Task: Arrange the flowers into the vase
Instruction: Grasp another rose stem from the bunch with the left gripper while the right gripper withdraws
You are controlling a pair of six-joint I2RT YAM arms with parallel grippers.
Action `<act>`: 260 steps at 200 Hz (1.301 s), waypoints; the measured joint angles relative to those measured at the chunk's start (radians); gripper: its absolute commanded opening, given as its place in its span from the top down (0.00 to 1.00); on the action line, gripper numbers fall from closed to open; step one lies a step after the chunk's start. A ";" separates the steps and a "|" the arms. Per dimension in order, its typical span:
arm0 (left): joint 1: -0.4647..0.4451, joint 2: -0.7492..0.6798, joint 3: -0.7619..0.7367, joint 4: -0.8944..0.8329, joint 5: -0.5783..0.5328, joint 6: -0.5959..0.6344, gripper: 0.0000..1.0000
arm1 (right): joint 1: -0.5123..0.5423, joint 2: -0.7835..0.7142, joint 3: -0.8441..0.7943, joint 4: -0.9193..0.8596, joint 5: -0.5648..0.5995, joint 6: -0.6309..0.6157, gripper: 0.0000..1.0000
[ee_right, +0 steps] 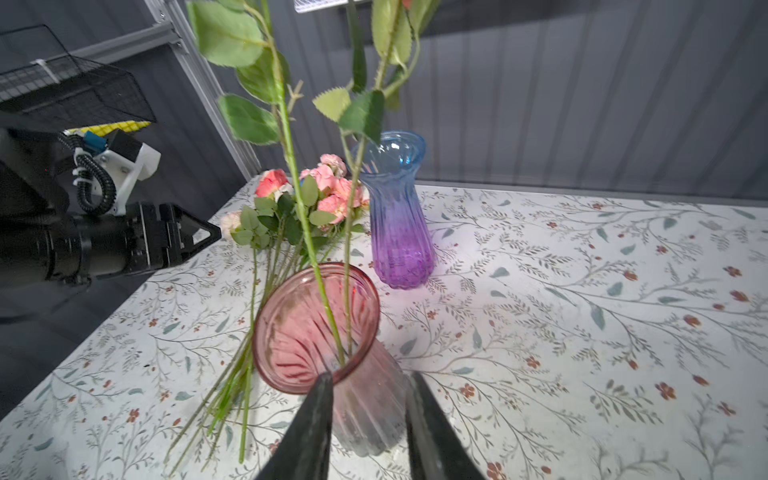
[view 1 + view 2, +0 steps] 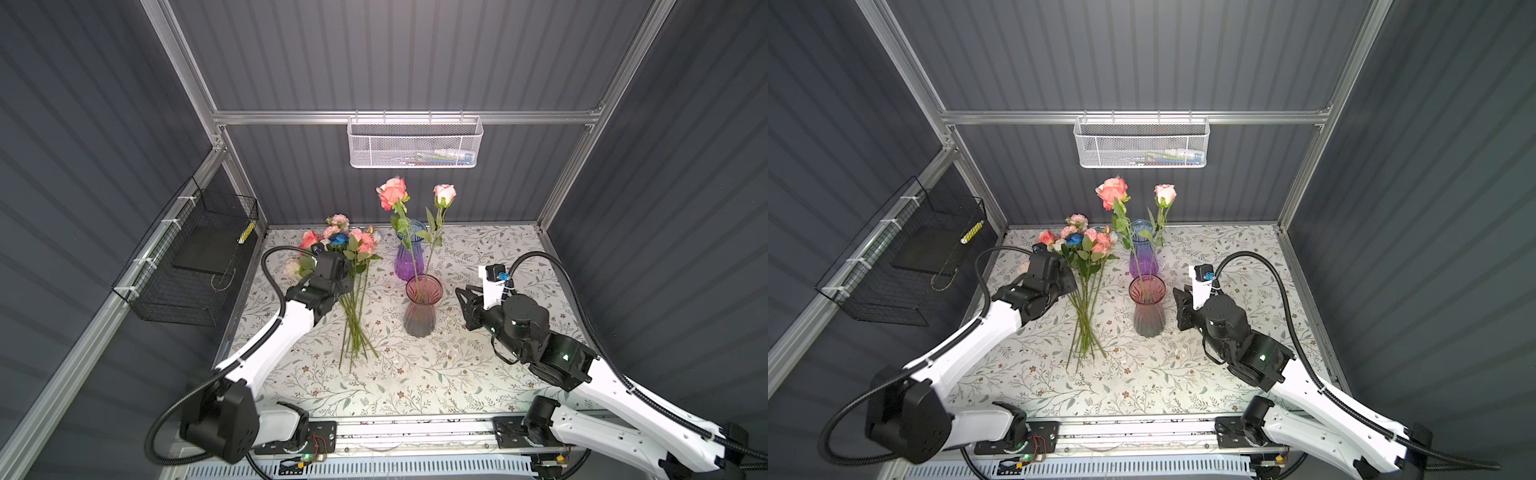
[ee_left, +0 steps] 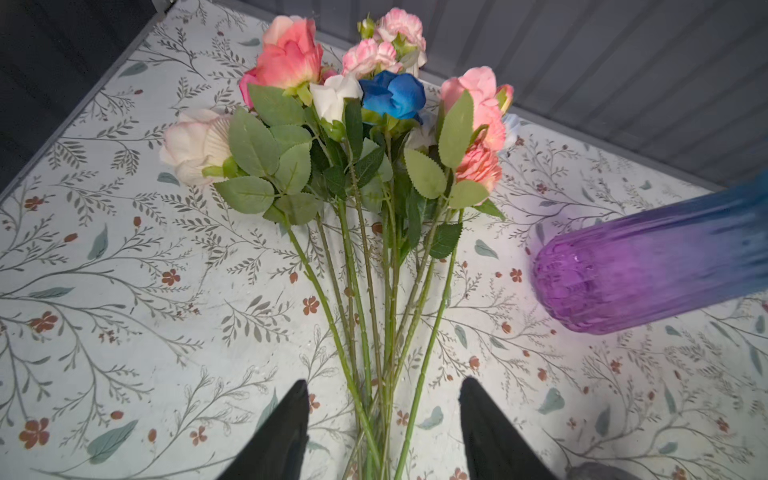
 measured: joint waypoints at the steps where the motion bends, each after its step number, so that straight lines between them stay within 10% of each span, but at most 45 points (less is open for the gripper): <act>1: 0.001 0.009 0.007 -0.004 0.002 0.002 0.48 | -0.001 -0.001 -0.003 0.000 0.000 0.001 0.68; 124: 0.001 0.676 0.602 -0.219 -0.019 0.251 0.65 | -0.141 -0.057 -0.170 0.039 -0.074 0.109 0.69; 260: 0.001 0.724 0.563 -0.291 -0.021 0.326 0.93 | -0.187 -0.039 -0.193 0.069 -0.140 0.140 0.69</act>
